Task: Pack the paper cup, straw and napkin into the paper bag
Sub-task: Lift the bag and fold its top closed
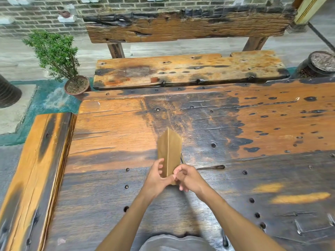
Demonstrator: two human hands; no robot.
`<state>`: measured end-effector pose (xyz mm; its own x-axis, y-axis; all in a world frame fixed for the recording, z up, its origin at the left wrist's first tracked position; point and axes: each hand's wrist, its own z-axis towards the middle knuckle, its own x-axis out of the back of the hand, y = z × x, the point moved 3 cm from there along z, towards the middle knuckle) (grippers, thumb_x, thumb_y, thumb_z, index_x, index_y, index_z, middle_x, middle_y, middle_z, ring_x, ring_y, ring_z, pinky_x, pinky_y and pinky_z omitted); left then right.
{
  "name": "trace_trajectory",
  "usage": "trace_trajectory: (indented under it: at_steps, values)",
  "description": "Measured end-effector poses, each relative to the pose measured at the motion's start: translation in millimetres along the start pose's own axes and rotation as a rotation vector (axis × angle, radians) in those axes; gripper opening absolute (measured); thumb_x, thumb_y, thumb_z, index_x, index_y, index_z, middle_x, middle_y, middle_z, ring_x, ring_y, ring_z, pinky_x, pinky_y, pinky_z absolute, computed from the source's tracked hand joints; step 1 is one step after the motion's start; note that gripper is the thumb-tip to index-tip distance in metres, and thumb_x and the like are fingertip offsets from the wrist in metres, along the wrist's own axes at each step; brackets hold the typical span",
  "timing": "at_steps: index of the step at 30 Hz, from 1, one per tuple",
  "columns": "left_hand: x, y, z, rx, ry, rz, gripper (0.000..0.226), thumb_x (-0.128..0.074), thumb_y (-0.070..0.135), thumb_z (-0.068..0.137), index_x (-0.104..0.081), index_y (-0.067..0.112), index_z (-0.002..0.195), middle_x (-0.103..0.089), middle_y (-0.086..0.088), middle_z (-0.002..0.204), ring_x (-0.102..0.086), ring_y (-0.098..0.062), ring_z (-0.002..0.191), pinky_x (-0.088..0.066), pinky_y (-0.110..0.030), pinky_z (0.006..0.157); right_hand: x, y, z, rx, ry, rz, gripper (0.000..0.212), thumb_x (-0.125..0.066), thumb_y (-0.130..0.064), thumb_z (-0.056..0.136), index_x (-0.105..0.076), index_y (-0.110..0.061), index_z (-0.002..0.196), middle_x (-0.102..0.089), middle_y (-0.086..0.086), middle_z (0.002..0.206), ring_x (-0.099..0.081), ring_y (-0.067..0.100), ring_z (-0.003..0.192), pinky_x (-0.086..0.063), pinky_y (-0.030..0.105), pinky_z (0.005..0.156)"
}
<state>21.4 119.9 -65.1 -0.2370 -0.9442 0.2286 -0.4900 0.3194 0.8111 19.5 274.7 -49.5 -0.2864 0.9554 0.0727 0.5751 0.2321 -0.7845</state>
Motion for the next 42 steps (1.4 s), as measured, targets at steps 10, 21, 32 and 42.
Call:
trace_trajectory:
  at_steps: [10,21,32,42]
  values:
    - [27,-6,-1,-0.083,0.143,0.084,0.033,-0.061,-0.006,0.09,-0.069,0.015,0.114,-0.072,0.004,0.105,-0.068,-0.011,0.098,-0.054,-0.018,0.08,43,-27,17,0.212,0.347,0.104,0.018,-0.062,0.001,0.089,-0.055,-0.005,0.104,-0.051,0.005,0.076,-0.052,0.009,0.047,-0.039,0.013,0.042]
    - [55,-4,15,-0.049,0.142,-0.106,0.027,-0.065,-0.007,0.087,-0.074,0.018,0.09,-0.073,0.0,0.091,-0.068,-0.001,0.071,-0.051,-0.014,0.057,73,-30,29,0.226,0.322,-0.203,0.028,-0.069,-0.001,0.085,-0.069,-0.01,0.112,-0.044,0.008,0.113,-0.05,0.015,0.08,-0.048,0.021,0.071]
    - [60,-13,16,0.048,0.36,-0.262,0.021,-0.066,-0.006,0.087,-0.067,0.009,0.073,-0.067,0.003,0.062,-0.06,0.002,0.051,-0.048,-0.012,0.054,69,-9,33,0.112,0.348,0.03,0.007,-0.066,0.004,0.086,-0.068,0.008,0.092,-0.063,0.014,0.062,-0.056,0.022,0.056,-0.051,0.032,0.061]
    - [73,14,-3,-0.066,0.48,-0.4,0.021,-0.07,-0.001,0.086,-0.065,0.019,0.084,-0.062,0.0,0.073,-0.058,-0.007,0.065,-0.051,-0.016,0.064,62,-29,8,0.18,0.378,0.186,0.014,-0.063,0.006,0.087,-0.06,0.019,0.09,-0.059,0.015,0.066,-0.055,0.015,0.048,-0.049,0.02,0.05]
